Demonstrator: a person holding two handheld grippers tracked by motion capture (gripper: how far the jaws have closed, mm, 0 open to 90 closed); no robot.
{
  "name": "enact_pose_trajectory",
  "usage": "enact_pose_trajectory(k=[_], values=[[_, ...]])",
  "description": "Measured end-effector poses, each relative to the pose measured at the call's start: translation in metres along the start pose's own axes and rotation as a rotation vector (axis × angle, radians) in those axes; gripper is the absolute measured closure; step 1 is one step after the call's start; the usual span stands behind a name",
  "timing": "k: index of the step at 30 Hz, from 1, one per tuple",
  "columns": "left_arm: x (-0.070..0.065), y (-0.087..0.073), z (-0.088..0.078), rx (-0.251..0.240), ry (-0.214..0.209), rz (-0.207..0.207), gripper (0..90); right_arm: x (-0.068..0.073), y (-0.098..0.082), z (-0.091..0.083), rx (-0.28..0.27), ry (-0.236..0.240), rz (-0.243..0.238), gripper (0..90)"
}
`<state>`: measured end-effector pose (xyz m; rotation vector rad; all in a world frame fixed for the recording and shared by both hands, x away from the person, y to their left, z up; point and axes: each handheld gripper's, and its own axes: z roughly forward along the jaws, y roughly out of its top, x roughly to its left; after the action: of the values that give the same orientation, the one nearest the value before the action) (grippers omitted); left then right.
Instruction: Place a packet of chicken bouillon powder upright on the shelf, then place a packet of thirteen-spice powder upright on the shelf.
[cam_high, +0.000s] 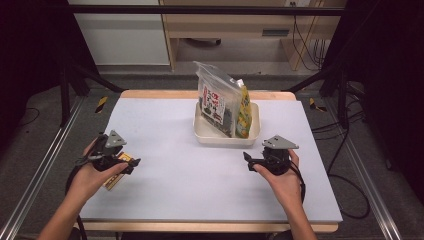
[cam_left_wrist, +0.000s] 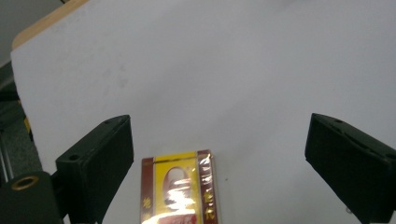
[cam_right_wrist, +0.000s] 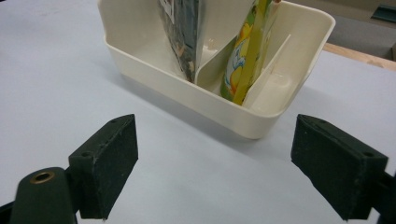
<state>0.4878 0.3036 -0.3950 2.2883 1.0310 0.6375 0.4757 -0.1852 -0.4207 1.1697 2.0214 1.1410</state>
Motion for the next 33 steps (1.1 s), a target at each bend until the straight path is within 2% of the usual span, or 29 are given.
enact_pose_trajectory(k=[2,7,11,14,16,19,22,25,33], values=[[0.007,-0.003,-0.003,0.022,0.003,-0.034,8.9,0.002,-0.003,0.001,0.006,0.016,-0.001,15.6],[0.020,-0.008,-0.003,0.096,-0.014,-0.078,9.0,0.004,-0.009,0.001,0.041,0.001,-0.034,15.3],[0.022,-0.009,0.002,0.138,-0.032,-0.067,9.3,0.000,-0.011,0.000,0.033,-0.003,-0.018,15.5],[0.021,-0.010,0.006,0.179,-0.037,-0.038,9.6,-0.001,-0.012,0.001,0.042,0.000,-0.018,15.7],[0.022,-0.011,0.009,0.201,-0.060,-0.035,9.7,0.000,-0.013,0.002,0.050,0.000,-0.015,15.9],[0.025,-0.014,0.011,0.240,-0.072,-0.021,13.2,0.000,-0.014,0.004,0.060,0.002,-0.015,16.0],[0.028,-0.018,0.014,0.279,-0.087,-0.030,14.0,-0.001,-0.015,0.004,0.063,0.004,-0.015,16.1],[0.029,-0.021,0.019,0.335,-0.103,-0.020,15.3,0.000,-0.016,0.006,0.067,0.007,-0.018,16.2],[0.027,-0.024,0.030,0.430,-0.093,-0.043,20.7,0.002,-0.017,0.008,0.084,0.013,-0.012,16.2]])
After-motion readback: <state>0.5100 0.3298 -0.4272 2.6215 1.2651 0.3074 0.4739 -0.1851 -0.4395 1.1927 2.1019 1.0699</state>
